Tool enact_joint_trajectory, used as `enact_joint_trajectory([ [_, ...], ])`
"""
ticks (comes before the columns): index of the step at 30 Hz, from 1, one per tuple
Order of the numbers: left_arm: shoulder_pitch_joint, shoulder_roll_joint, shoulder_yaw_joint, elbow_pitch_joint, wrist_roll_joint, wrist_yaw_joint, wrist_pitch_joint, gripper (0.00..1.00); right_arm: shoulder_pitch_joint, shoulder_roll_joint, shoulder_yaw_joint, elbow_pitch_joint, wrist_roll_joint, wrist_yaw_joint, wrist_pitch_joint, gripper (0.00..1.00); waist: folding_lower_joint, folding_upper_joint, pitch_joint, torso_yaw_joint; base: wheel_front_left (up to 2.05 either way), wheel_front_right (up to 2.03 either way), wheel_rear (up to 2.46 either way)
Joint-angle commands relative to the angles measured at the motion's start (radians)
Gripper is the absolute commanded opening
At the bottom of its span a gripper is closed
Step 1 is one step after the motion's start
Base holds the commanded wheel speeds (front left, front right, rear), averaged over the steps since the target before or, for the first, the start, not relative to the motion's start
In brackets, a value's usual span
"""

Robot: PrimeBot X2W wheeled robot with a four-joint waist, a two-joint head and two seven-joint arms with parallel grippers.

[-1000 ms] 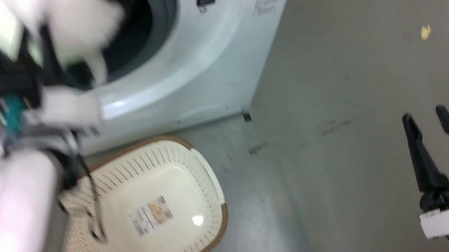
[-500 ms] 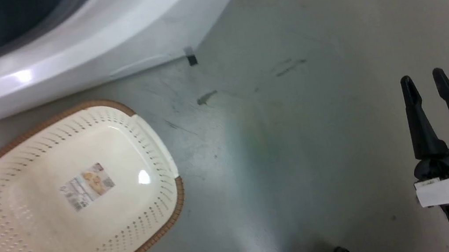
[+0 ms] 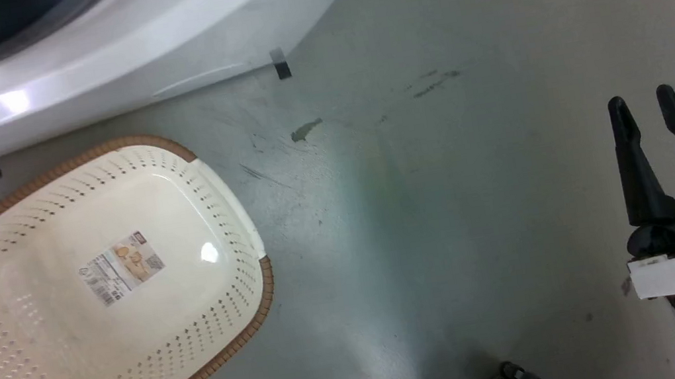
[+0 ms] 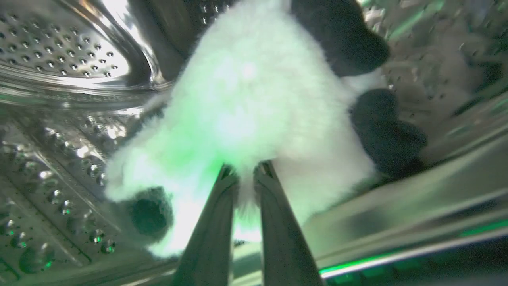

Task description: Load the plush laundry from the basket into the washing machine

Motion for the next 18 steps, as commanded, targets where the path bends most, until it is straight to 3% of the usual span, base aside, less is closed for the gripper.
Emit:
enact_joint_trajectory([
  [1, 0.005, -0.007, 0.004, 0.002, -0.008, 0.012, -0.027, 0.49, -0.010, -0.008, -0.005, -0.006, 0.000, -0.001, -0.004, 1.00, -0.0001, 0.0000, -0.017, 0.012, 0.00, 0.00, 0.00],
  [2, 0.014, -0.014, 0.009, 0.007, -0.015, 0.023, -0.056, 1.00, -0.008, -0.010, -0.009, -0.009, -0.004, -0.001, -0.004, 1.00, -0.0001, 0.0000, -0.028, 0.019, 0.00, 0.00, 0.00],
  [10, 0.175, -0.092, 0.045, 0.055, -0.097, 0.058, -0.332, 1.00, 0.042, -0.038, -0.043, -0.019, -0.061, -0.001, -0.004, 1.00, -0.0001, 0.0000, -0.200, 0.097, 0.00, 0.00, 0.00],
  [11, 0.310, -0.139, 0.077, 0.045, -0.164, 0.051, -0.504, 1.00, 0.084, -0.048, -0.057, -0.017, -0.099, -0.001, -0.004, 1.00, -0.0001, 0.0000, -0.318, 0.144, 0.00, 0.00, 0.00],
  [16, 0.521, -0.183, 0.117, -0.049, -0.237, 0.044, -0.593, 1.00, 0.143, -0.048, -0.053, -0.015, -0.146, -0.001, -0.004, 1.00, -0.0001, 0.0000, -0.450, 0.203, 0.00, 0.00, 0.00],
  [18, 0.625, -0.194, 0.137, -0.129, -0.256, 0.063, -0.600, 1.00, 0.166, -0.042, -0.050, -0.016, -0.164, -0.001, -0.004, 1.00, -0.0001, 0.0000, -0.498, 0.224, 0.00, 0.00, 0.00],
])
